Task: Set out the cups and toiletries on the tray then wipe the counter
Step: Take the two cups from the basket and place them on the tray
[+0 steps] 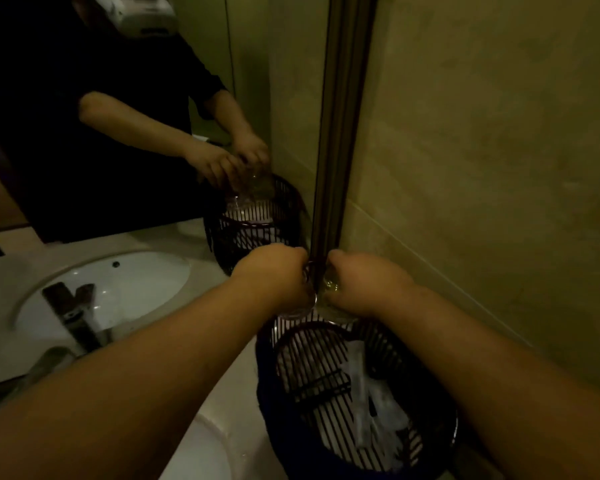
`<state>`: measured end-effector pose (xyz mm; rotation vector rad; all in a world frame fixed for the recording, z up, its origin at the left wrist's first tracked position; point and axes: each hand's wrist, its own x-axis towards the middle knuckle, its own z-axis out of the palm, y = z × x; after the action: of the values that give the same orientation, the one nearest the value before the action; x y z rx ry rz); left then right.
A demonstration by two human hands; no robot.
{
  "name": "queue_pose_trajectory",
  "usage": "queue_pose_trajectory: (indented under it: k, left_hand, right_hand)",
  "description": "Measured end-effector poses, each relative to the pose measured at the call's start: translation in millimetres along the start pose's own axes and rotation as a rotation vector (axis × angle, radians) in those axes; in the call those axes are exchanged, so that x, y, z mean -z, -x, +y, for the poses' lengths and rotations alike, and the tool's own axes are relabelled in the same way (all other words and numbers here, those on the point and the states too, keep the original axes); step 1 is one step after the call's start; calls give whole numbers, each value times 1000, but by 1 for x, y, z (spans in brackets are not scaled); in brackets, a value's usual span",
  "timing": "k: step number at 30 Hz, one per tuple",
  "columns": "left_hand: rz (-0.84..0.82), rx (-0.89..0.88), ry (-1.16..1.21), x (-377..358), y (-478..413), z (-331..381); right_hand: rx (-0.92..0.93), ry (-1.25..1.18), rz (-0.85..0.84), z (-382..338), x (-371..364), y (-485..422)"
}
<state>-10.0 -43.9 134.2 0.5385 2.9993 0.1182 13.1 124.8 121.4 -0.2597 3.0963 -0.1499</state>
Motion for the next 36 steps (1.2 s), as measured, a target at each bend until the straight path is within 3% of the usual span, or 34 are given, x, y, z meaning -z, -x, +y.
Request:
queue_pose_trajectory:
  k: [6, 12, 24, 36]
  left_hand:
    - [19, 93, -59, 53, 81, -78]
    - [-24, 246, -97, 62, 177, -196]
    - [-102, 536, -22, 29, 372, -413]
    - [-170, 661, 19, -62, 482, -571]
  right_hand:
    - [123, 1, 56, -111, 27, 7]
    - [273, -15, 71, -255, 6, 2]
    - [540, -49, 11, -537, -75, 22]
    - [696, -74, -78, -725, -187, 46]
